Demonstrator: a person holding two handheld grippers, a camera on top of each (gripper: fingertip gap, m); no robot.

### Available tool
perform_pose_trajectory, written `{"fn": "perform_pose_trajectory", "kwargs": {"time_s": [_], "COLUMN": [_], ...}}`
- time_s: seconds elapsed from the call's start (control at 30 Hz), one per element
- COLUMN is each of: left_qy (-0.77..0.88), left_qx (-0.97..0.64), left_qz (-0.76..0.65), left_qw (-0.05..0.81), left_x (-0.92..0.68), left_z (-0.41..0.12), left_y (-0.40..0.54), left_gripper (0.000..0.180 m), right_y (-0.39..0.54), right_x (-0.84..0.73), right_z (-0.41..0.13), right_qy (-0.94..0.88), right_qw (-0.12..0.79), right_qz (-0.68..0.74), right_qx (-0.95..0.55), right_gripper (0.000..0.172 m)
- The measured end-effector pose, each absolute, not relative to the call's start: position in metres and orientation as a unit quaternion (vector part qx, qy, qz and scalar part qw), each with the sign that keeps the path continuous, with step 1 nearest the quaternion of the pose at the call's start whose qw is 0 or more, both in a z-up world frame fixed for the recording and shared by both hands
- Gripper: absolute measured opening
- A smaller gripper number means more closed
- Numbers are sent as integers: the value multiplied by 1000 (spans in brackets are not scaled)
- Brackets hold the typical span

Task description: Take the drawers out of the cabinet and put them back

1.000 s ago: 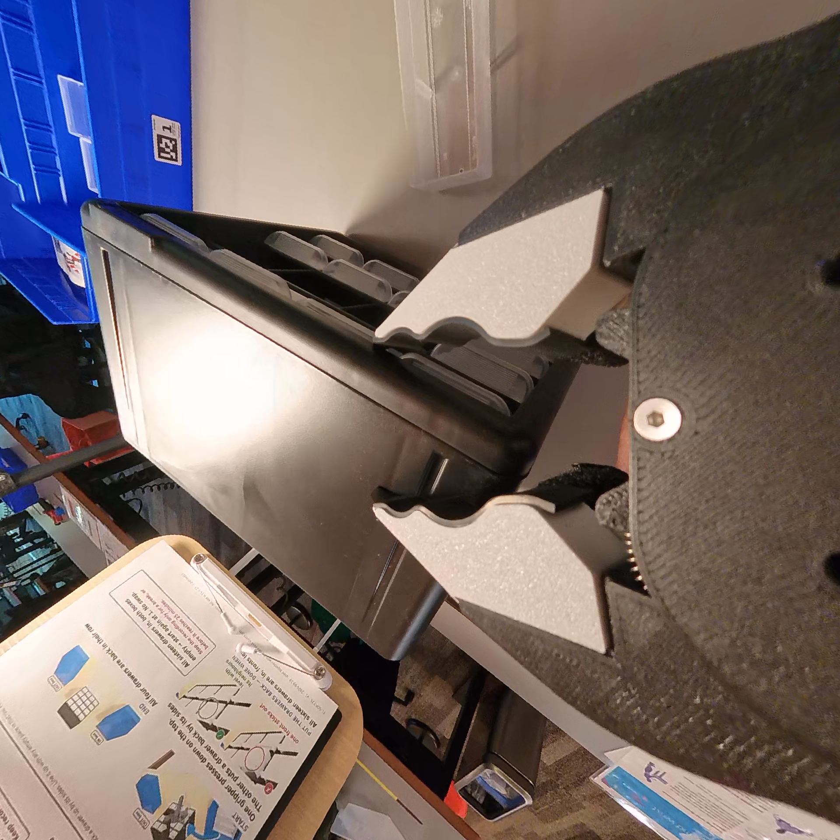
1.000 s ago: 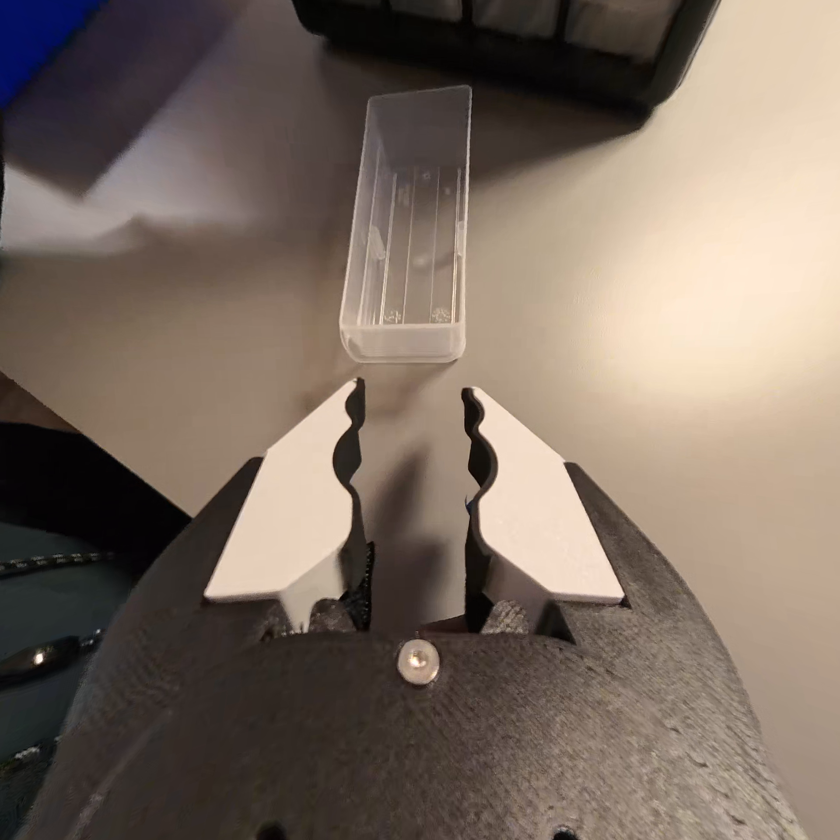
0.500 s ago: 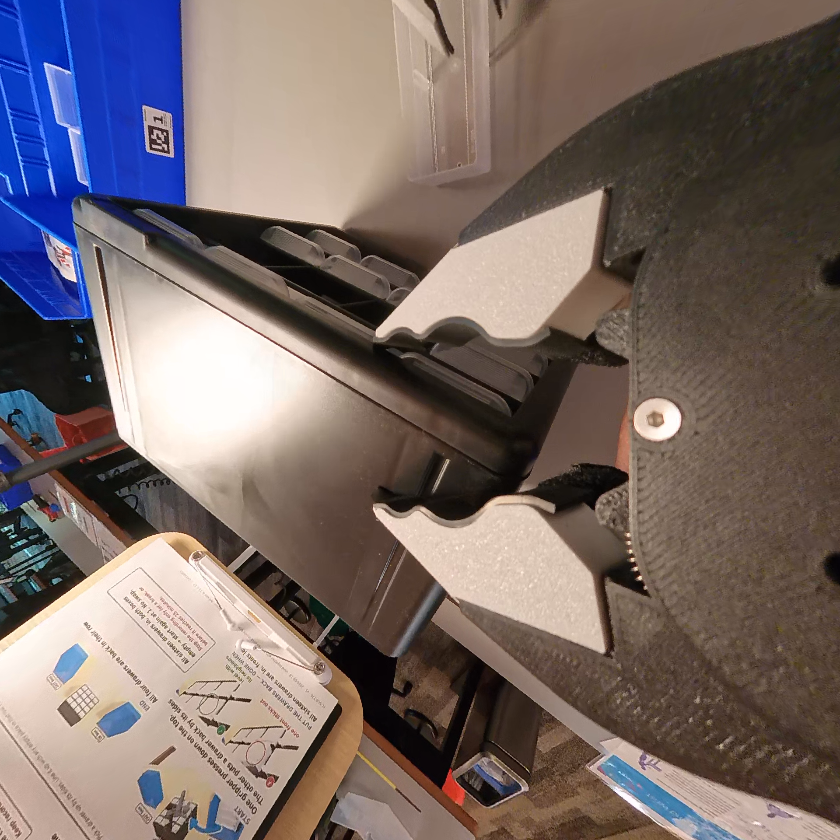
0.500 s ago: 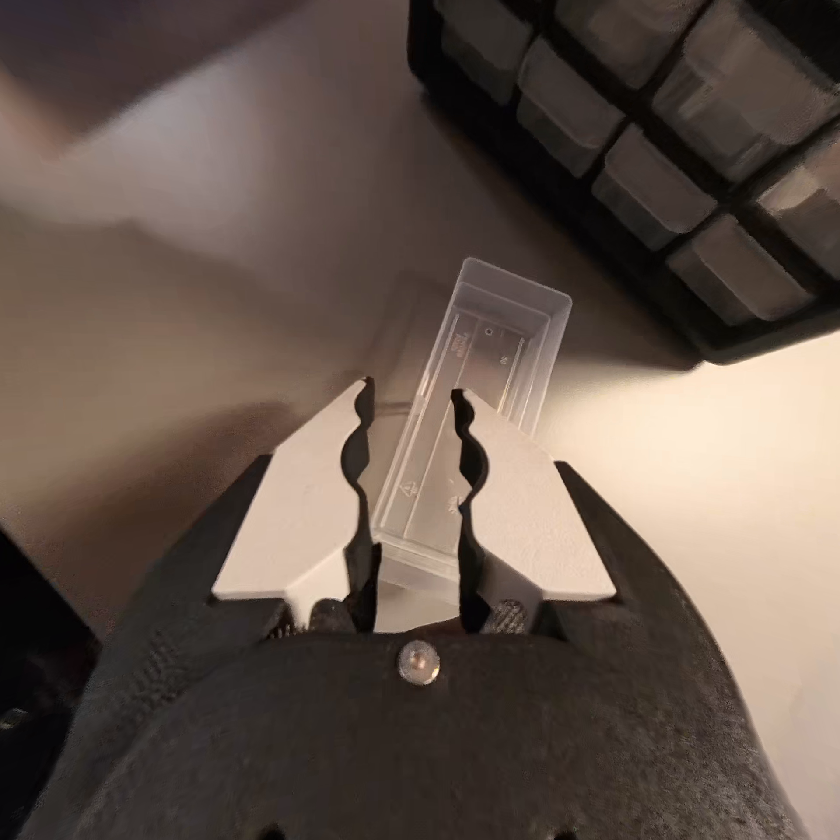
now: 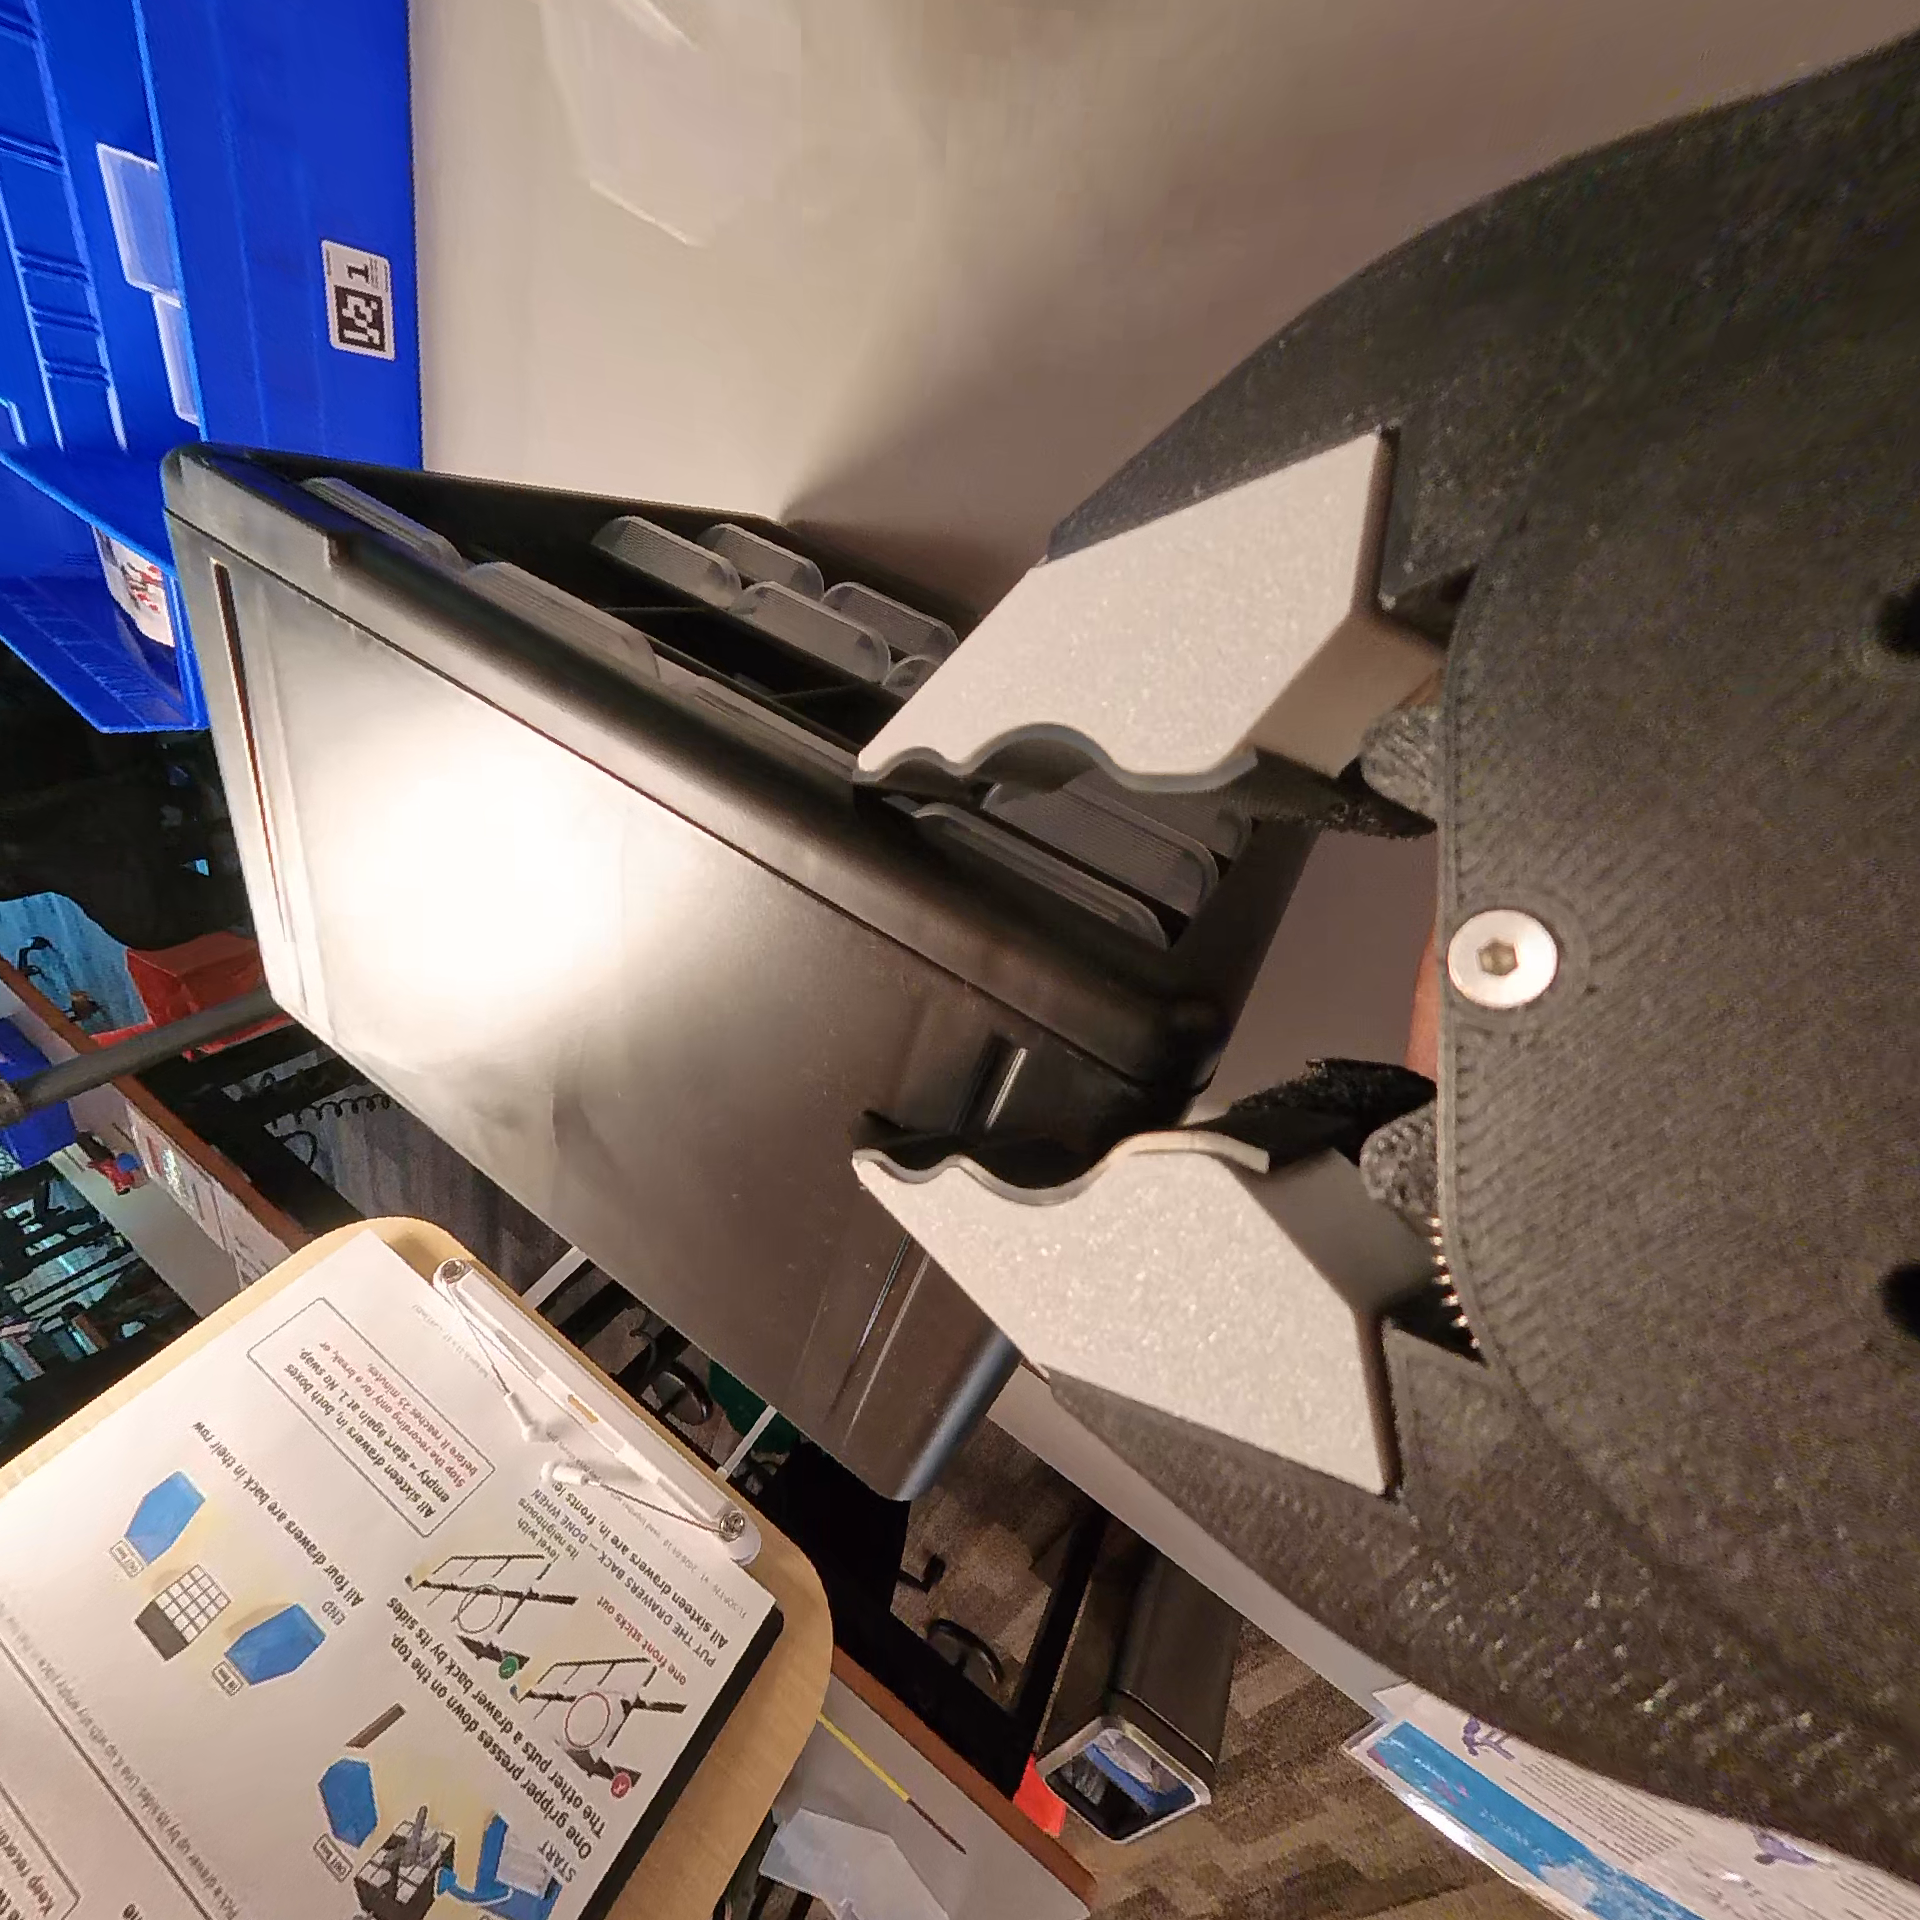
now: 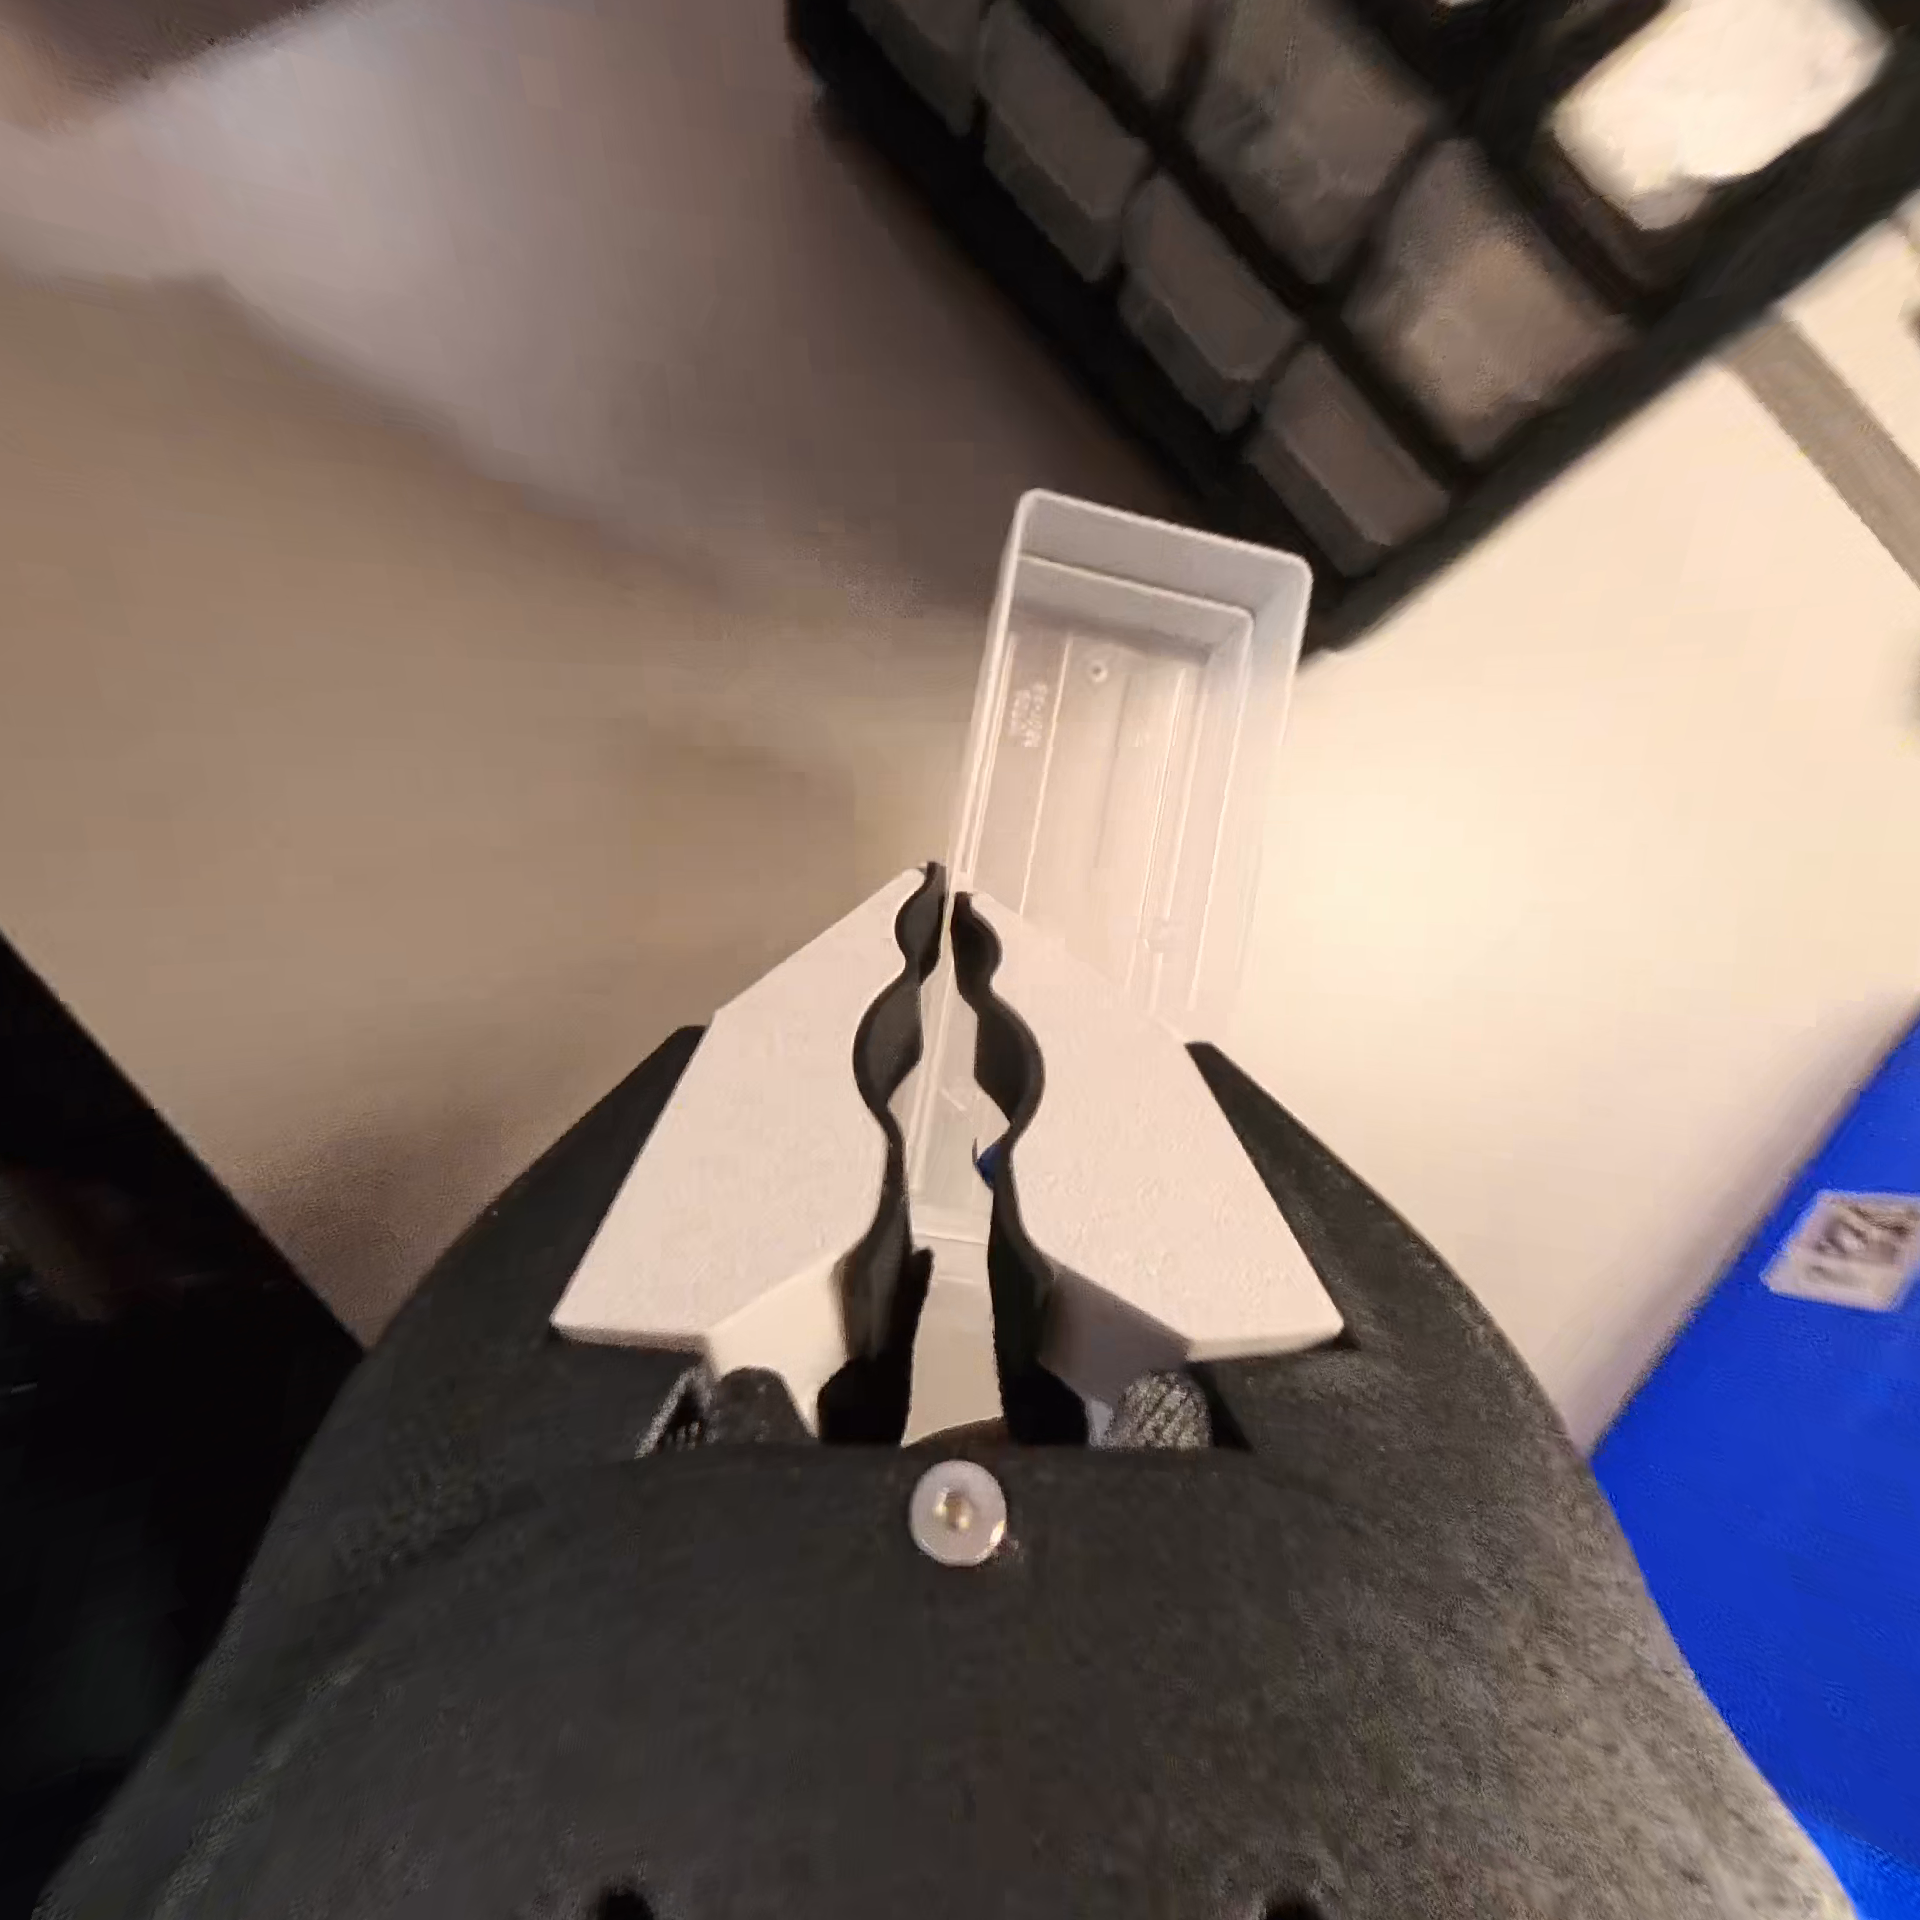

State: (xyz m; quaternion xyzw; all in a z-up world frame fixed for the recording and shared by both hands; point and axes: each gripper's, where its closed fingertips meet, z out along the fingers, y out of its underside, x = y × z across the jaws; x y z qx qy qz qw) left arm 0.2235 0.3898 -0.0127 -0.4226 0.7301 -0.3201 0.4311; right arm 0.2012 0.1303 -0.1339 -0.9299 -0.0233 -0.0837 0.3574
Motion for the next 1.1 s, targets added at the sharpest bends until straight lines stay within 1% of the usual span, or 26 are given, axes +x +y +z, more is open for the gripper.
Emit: {"fn": "perform_pose_trajectory", "kwargs": {"time_s": [0.1,0.27,0.33,0.4,0.5,0.63,0.73,0.9,1.0,1.1], "left_qy": [730,730,730,730,730,730,729,729,729,729], "left_qx": [-423,-423,-423,-424,-424,-424,-423,-423,-423,-423], "left_qz": [-319,-316,-316,-315,-315,-315,-315,-316,-317,-318], "left_qw": [432,433,434,434,435,435,435,435,435,434], "left_x": [224,224,224,224,224,225,225,225,225,225], "left_z": [-13,-13,-13,-13,-13,-13,-13,-13,-13,-14], "left_y": [390,390,390,390,390,390,390,390,390,390], "left_gripper": [67,67,67,67,67,69,69,69,69,69], "right_y": [92,21,-7,-36,-73,-96,-98,-88,-88,-83], "right_x": [233,300,331,364,400,406,411,421,440,471], "right_z": [-99,-39,-22,-17,-36,-89,-119,-156,-176,-188], "right_qy": [3,44,51,49,-2,-97,-140,-203,-231,-247], "right_qw": [381,386,365,322,238,161,117,74,28,0], "right_qz": [-106,-189,-235,-273,-285,-197,-159,-99,-107,-157], "right_qx": [-918,-902,-899,-905,-929,-962,-970,-971,-967,-956], "right_gripper": [2,2,2,2,2,2,2,3,4,6]}}
